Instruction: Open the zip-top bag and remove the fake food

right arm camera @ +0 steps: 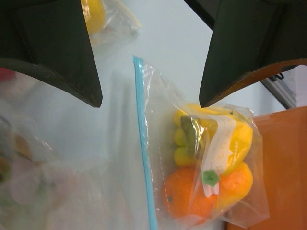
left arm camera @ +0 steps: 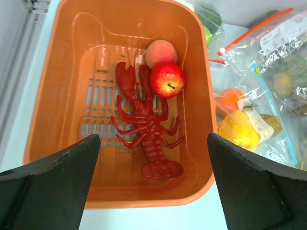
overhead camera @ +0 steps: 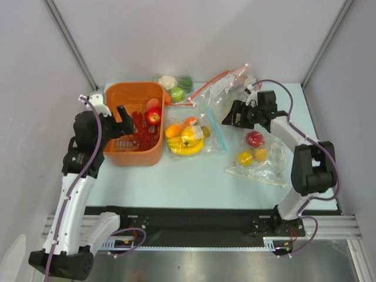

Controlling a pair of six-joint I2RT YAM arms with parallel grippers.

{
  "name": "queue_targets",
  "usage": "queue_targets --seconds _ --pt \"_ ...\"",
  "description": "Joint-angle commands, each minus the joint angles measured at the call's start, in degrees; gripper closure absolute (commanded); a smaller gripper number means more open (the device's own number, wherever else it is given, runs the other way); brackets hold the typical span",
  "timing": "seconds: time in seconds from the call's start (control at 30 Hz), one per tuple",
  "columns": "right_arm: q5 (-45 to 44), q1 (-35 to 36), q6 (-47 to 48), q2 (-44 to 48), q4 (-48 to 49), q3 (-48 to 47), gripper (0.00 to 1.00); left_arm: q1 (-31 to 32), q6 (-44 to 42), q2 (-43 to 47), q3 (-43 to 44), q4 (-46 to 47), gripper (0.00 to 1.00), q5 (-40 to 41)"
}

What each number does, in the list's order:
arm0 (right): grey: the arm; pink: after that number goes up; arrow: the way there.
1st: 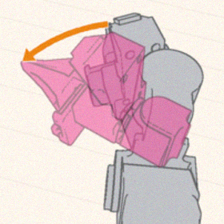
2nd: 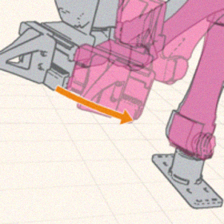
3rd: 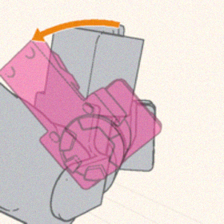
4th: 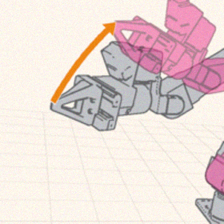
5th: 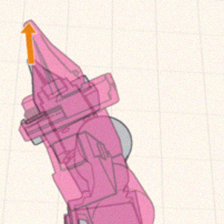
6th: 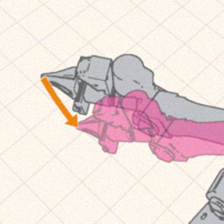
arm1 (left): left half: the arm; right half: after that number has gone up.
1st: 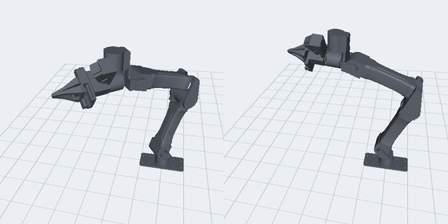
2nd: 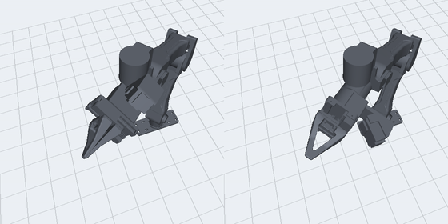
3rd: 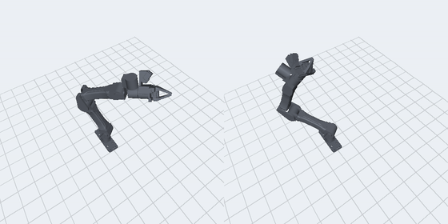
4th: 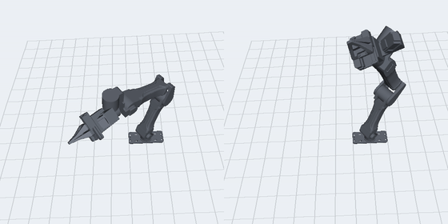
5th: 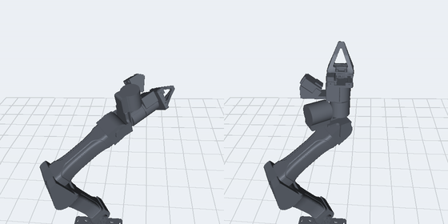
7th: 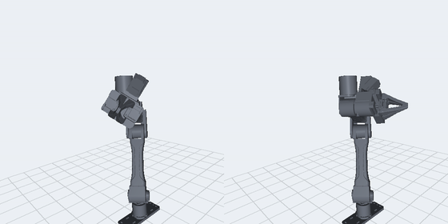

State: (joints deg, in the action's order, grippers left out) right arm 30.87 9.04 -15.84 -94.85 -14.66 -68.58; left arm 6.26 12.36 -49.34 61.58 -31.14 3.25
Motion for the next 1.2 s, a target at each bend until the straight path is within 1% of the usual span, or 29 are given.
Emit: queue_targets --seconds 0.0,0.1,0.33,0.47,0.53,0.6,0.8,0.9,0.93,1.0,1.03,1.07,1.13,1.17 --pt "4.9 1.59 -3.23 -5.25 7.44 -5.94 0.12 0.15 -1.28 -1.46 1.08 4.85 0.0 -4.3" --pt "5.08 2.83 -4.2 -13.84 8.06 -11.83 0.13 0.15 -2.51 -3.29 1.61 5.29 0.0 -4.65" --pt "4.37 4.58 -5.35 -26.5 7.8 -24.4 0.13 0.15 -4.01 -7.69 3.63 5.82 0.0 -6.67" --pt "5.86 5.2 -4.91 -31.44 5.26 -30.99 0.15 0.15 -4.1 -9.37 4.6 6.79 0.0 -7.55" --pt "6.04 6.34 -4.38 -32.33 3.85 -33.8 0.16 0.15 -4.36 -10.07 5.04 6.97 0.0 -7.82" --pt "6.04 6.87 -4.03 -33.9 2.45 -35.04 0.16 0.15 -4.54 -11.04 5.3 7.4 0.0 -7.9" --pt "8.59 7.92 -4.47 -34.97 2.44 -34.52 0.27 0.15 -5.15 -13.06 6.01 8.02 0.0 -8.52" --pt "9.64 8.19 -3.33 -34.97 1.21 -33.82 0.38 0.15 -5.15 -13.67 6.27 8.28 0.0 -9.05" --pt "10.43 8.36 -2.98 -34.88 1.03 -33.56 0.47 0.15 -5.15 -13.76 6.36 8.37 0.0 -9.22" --pt "11.22 8.28 -2.89 -34.7 1.03 -33.03 0.61 0.15 -5.15 -13.85 6.44 8.72 0.0 -9.57" --pt "12.01 8.28 -2.89 -34.62 1.12 -32.85 0.79 0.15 -5.15 -13.94 6.36 8.81 0.0 -9.75" --pt "12.37 8.28 -2.89 -34.44 1.12 -32.85 0.86 0.15 -5.24 -13.85 6.36 9.07 0.0 -9.84" --pt "12.8 8.28 -2.97 -33.83 1.21 -32.94 1.0 0.15 -5.59 -13.94 6.53 9.25 0.0 -10.54" --pt "12.9 8.28 -2.89 -33.04 1.21 -33.02 1.0 0.15 -5.77 -13.85 6.62 9.25 0.0 -10.71"
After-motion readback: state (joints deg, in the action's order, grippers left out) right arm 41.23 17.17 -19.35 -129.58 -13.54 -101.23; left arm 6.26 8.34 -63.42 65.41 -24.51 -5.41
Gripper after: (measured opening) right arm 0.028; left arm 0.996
